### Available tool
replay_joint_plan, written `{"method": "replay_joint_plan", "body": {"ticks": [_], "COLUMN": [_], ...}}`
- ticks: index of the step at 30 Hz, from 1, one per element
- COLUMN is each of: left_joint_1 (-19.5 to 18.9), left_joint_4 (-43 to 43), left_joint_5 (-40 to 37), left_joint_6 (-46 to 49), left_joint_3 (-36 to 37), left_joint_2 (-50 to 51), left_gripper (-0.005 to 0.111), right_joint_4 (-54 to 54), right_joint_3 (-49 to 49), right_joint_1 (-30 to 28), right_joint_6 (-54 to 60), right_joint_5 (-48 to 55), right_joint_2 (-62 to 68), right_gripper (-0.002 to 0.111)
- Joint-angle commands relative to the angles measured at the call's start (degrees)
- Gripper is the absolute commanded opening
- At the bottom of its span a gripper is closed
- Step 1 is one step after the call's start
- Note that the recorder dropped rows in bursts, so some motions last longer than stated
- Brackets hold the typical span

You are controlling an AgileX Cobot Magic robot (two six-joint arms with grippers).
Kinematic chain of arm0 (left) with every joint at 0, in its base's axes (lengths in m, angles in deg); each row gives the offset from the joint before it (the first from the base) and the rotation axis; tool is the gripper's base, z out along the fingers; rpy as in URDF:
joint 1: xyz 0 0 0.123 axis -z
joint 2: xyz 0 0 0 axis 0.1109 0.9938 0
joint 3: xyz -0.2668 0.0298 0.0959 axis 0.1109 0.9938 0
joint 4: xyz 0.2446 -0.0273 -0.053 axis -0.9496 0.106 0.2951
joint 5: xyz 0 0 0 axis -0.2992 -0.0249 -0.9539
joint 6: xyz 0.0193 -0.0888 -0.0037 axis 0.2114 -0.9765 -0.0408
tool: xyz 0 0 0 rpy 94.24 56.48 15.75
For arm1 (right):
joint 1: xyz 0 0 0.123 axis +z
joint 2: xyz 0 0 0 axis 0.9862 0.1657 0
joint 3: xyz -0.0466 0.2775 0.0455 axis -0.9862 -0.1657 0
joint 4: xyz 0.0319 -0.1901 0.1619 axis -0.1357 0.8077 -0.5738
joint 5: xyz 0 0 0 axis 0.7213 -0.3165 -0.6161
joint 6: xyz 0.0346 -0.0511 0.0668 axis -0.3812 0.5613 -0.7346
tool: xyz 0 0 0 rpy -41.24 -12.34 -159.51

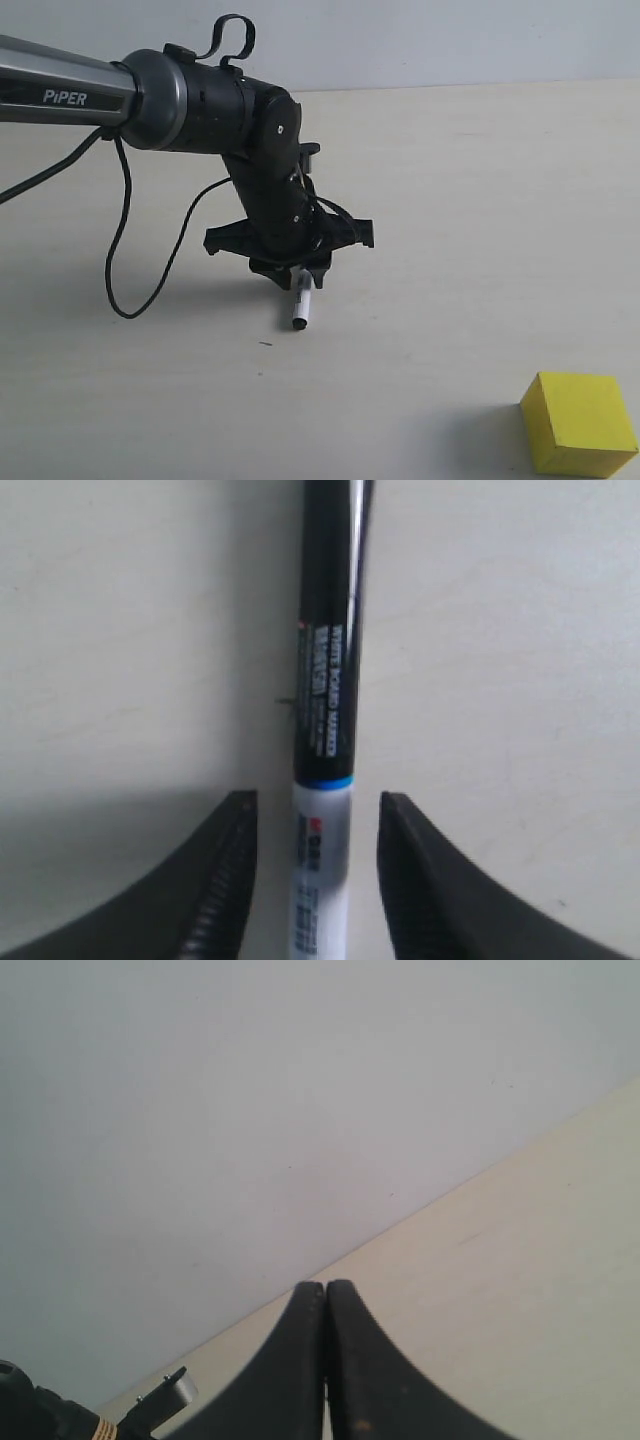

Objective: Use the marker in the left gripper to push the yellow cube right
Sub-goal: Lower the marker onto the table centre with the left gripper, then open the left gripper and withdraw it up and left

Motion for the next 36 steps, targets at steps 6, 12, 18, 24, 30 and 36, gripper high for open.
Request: {"method": "replay_joint_plan", "body": {"ticks": [6,12,18,24,30,36], "left_joint_1": [-0.1,-0.2,-0.2,-0.4,-2.1,-2.2], "left_joint_4": [-0.4,-0.7,-0.6,-1.0,-1.1,-1.9], "left_joint_5": [0.5,0.9,1.2,0.6,-9.0,-11.6], "left_joint_6": [-0.2,-0.2,-0.2,0.9,1.9,5.8], "left_joint_3": [-0.2,-0.2,-0.2,-0.4,-5.9,-9.7], "left_joint_2": [0.1,0.1,0.1,0.0,-2.5,-6.7], "left_gripper": [0.044,0.044,0.044,0.044,0.044,0.018], "right_joint_4": [0.2,0.3,0.3,0.3,0.3,0.3], "right_joint_3": [-0.3,-0.3,-0.3,-0.3,-0.3,-0.3], "right_joint_1": [-0.3,-0.3,-0.3,-0.3,-0.3,-0.3], "right_joint_6": [0.5,0.5,0.5,0.5,0.5,0.5], "right_joint_5": [-0.2,-0.2,-0.2,-0.2,-0.2,-0.2], "right_joint_2": [-0.4,-0.4,-0.4,-0.4,-0.4,-0.4], "right_gripper": [0.0,0.0,0.0,0.0,0.0,0.0]}}
